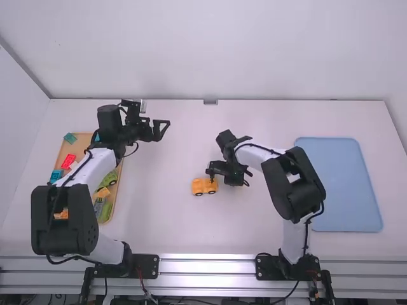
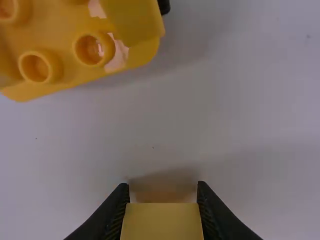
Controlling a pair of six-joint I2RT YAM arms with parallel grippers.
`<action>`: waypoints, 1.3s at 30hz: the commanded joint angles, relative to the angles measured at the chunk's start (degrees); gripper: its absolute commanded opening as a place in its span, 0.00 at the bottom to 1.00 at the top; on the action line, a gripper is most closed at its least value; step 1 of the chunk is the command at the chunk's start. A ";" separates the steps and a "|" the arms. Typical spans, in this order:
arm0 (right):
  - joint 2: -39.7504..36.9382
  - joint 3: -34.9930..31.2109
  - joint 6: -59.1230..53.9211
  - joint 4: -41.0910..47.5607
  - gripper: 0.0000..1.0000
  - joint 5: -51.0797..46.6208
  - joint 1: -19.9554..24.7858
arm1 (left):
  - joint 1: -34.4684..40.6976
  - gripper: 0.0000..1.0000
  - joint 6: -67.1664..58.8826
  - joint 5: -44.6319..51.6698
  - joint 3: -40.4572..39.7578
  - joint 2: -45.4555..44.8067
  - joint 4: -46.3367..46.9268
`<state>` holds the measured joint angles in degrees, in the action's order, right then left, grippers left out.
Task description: Assemble lego blocks to make yellow taxi
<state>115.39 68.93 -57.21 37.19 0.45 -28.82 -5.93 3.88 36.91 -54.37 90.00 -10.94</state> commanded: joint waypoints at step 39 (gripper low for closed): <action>-15.96 -21.62 -24.79 -19.61 0.98 36.13 22.05 | 12.02 0.99 -51.74 25.22 -0.31 13.49 9.07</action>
<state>98.94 50.06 -76.58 18.55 32.01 -7.62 5.65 -41.43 56.14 -54.37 100.49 -1.17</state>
